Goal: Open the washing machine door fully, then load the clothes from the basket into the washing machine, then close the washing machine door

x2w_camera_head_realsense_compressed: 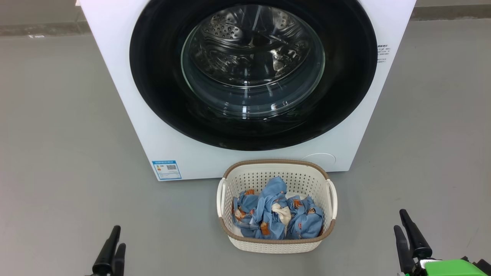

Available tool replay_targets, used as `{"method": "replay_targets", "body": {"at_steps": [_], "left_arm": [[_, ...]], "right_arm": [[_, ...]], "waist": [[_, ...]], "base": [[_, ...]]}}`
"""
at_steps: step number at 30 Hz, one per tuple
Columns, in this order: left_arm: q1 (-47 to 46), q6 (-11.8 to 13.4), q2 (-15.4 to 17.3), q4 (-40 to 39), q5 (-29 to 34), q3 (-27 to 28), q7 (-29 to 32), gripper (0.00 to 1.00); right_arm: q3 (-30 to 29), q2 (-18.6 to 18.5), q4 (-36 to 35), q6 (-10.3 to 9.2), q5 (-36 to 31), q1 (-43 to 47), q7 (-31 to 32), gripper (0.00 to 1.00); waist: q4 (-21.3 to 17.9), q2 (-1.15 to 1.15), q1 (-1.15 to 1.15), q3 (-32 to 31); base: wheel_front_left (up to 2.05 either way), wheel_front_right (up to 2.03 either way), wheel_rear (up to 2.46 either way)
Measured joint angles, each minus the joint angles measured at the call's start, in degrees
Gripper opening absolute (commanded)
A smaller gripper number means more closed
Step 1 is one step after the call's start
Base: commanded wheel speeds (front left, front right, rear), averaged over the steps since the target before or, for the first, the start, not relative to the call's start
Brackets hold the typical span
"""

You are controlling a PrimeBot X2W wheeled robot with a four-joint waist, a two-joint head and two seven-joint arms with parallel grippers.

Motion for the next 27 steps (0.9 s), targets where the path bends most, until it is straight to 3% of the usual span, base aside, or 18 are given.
{"method": "replay_targets", "body": {"at_steps": [27], "left_arm": [[0.0,0.0,1.3,-2.3,17.7,-2.1,-4.4,1.0]], "right_arm": [[2.2,-0.9,-0.5,0.0,-20.4,0.0,-4.2,1.0]], "waist": [[0.7,0.0,0.0,0.3]], "base": [[0.0,0.0,0.0]]}}
